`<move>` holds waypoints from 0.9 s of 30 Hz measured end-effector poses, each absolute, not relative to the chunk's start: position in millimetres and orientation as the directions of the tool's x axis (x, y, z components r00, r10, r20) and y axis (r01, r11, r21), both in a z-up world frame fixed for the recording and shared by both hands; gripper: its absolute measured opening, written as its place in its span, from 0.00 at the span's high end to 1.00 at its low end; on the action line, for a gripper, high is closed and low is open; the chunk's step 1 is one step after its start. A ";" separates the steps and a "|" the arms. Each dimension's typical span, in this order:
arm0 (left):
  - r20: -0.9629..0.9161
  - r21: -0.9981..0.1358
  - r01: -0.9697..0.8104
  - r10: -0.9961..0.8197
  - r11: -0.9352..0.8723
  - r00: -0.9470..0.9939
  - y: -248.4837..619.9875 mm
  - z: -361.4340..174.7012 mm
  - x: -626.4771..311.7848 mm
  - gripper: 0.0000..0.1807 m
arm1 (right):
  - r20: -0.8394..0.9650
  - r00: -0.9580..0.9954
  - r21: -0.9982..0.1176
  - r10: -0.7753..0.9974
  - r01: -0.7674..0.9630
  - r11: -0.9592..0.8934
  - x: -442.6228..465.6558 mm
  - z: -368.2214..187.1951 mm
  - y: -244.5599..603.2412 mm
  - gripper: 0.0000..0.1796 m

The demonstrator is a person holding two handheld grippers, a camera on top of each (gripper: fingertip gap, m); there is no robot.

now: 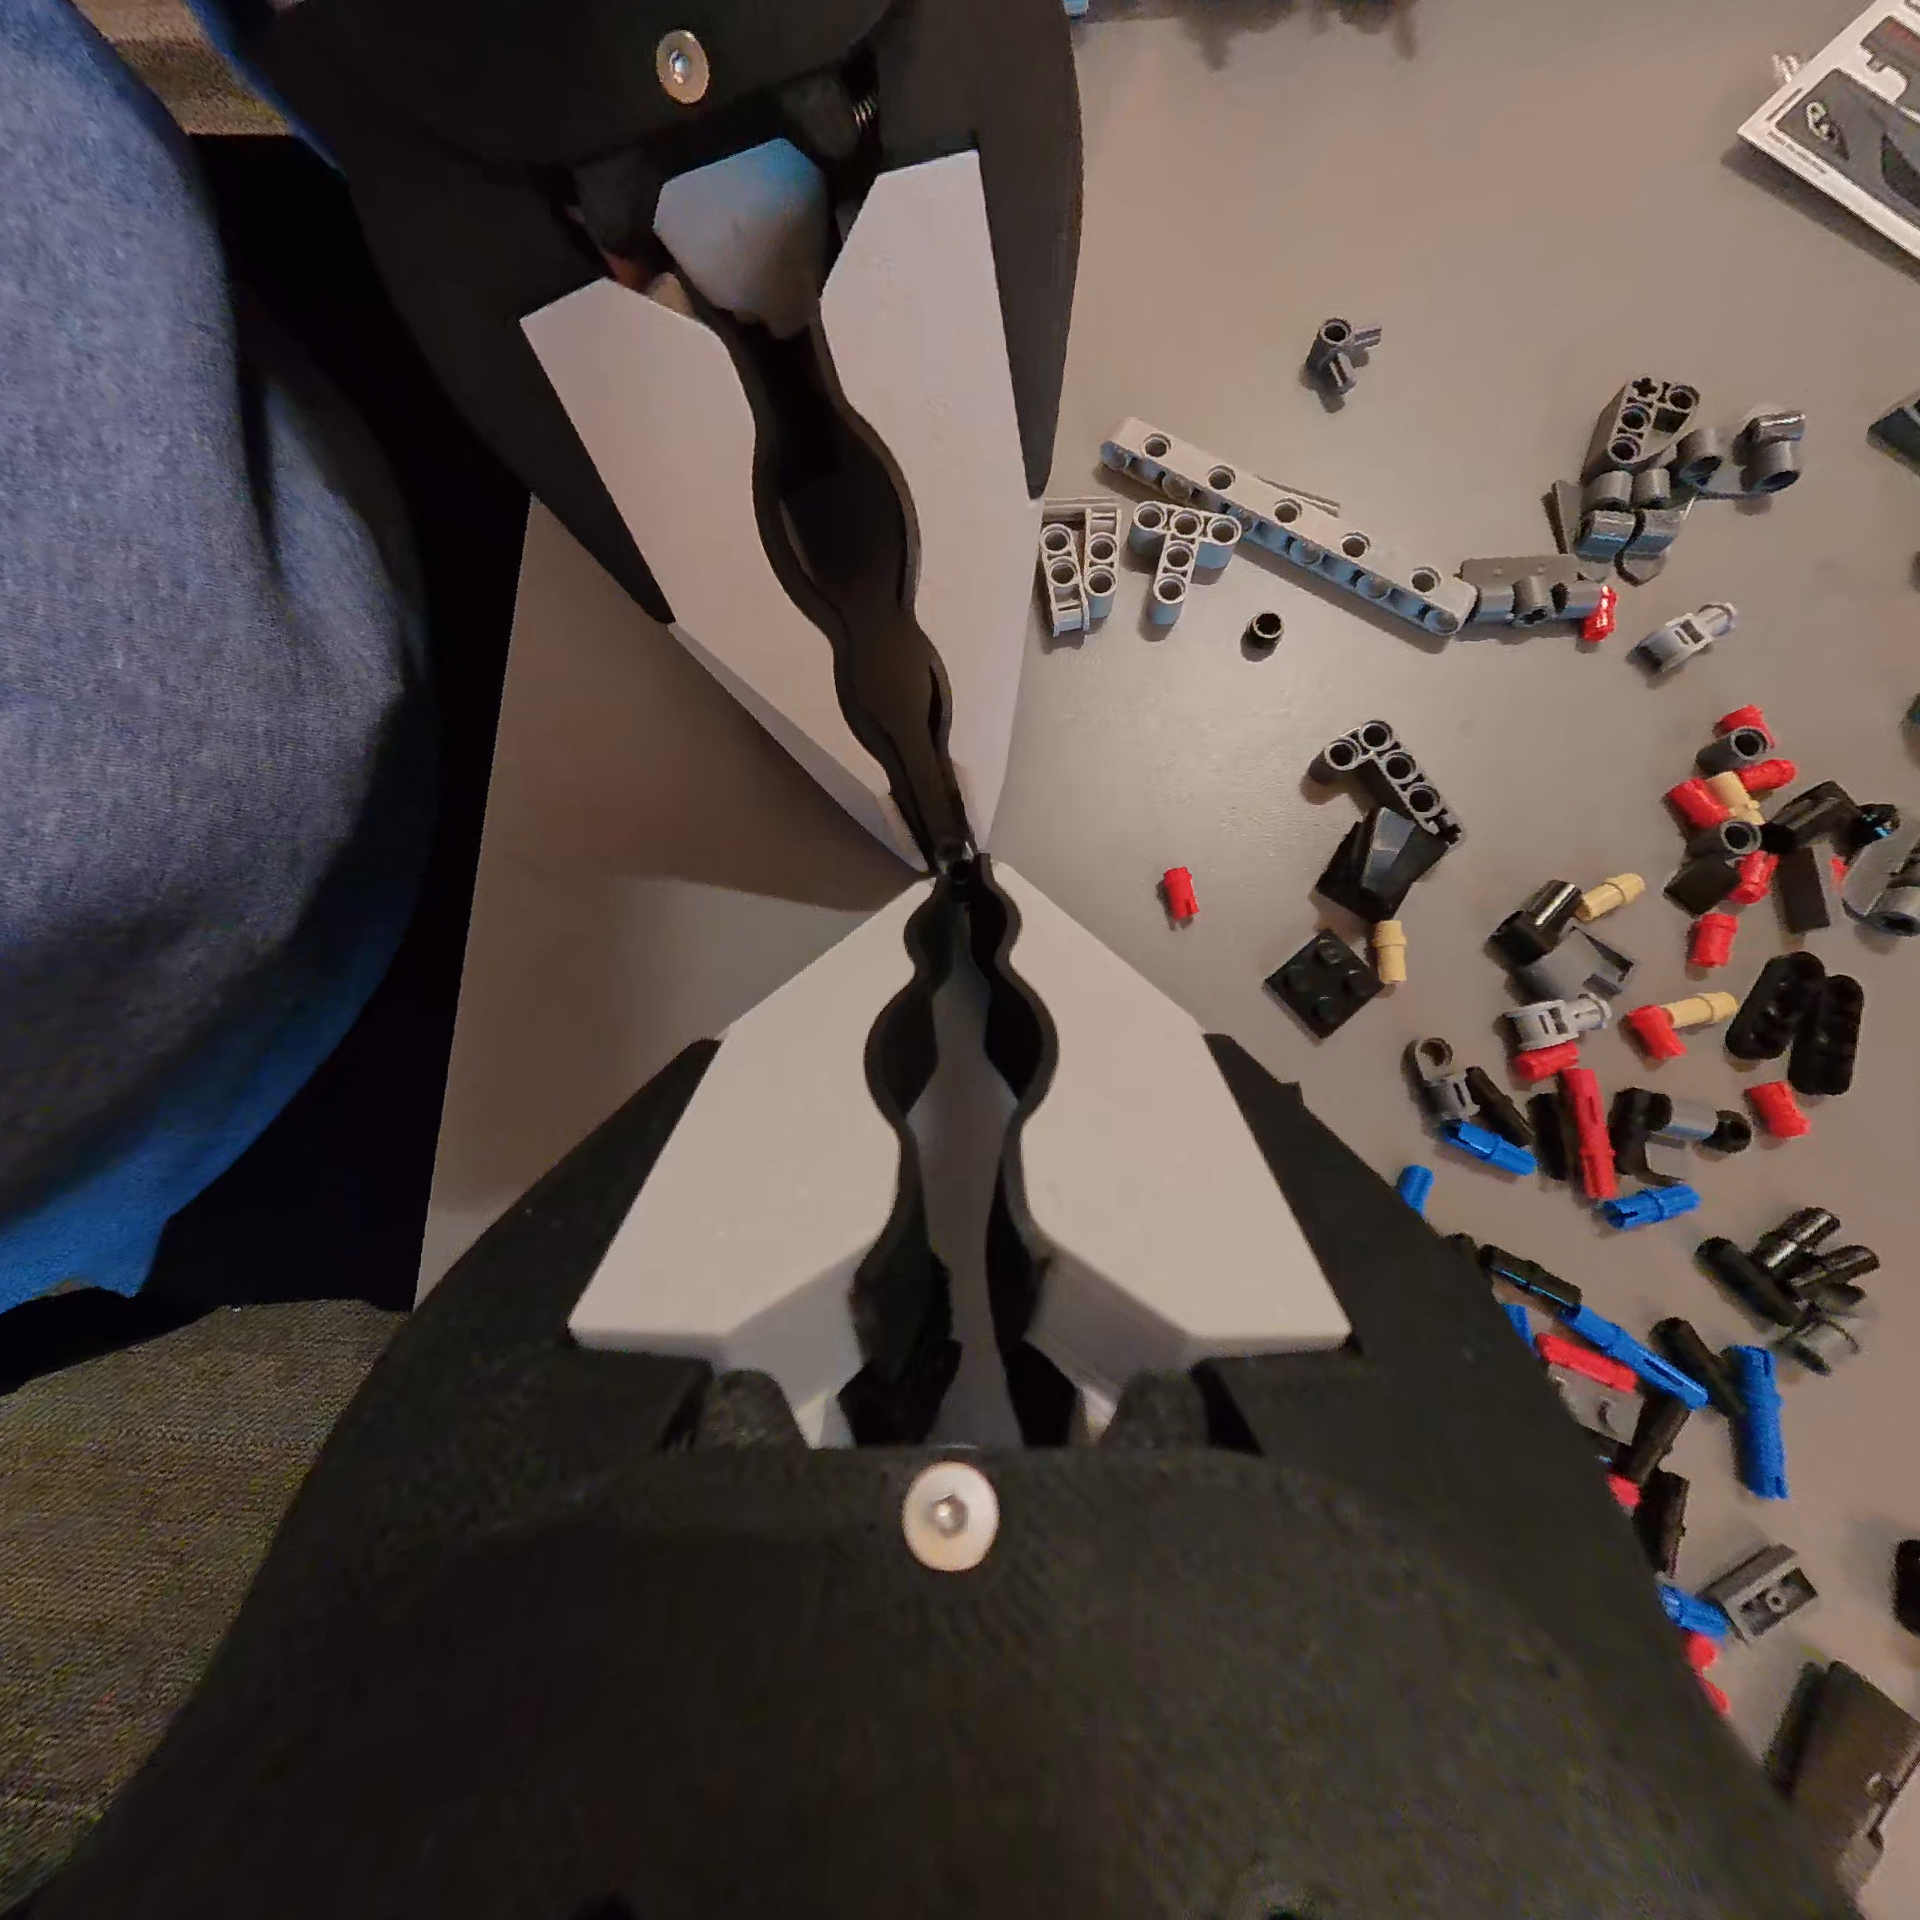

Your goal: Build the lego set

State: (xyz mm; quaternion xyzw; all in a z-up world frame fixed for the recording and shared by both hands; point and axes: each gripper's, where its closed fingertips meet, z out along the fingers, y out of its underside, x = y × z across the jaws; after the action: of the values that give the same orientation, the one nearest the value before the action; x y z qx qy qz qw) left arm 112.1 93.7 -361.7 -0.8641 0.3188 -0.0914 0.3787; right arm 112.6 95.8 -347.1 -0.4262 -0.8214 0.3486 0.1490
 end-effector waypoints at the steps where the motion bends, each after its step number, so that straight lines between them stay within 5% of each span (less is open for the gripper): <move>1: -0.083 -0.713 -0.482 -0.620 -0.510 0.780 93.7 -361.7 112.1 0.97 | -0.052 -0.592 -0.702 0.805 0.595 0.392 113.1 -347.4 96.1 1.00; 12: -0.088 -0.713 -0.484 -0.621 -0.507 0.779 93.6 -361.6 112.0 0.97 | -0.032 -0.579 -0.661 0.815 0.624 0.418 115.2 -355.2 98.8 1.00; 27: -0.081 -0.716 -0.482 -0.625 -0.506 0.776 96.7 -361.7 112.0 0.97 | -0.019 -0.398 -0.787 0.917 0.572 0.232 145.5 -302.4 122.0 0.97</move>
State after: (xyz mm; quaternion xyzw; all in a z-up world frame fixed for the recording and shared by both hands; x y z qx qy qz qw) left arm 112.0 96.7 -361.7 -0.8625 0.3210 -0.0945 0.3797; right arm 145.5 122.0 -302.4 -0.4969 -0.7495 0.3702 0.2331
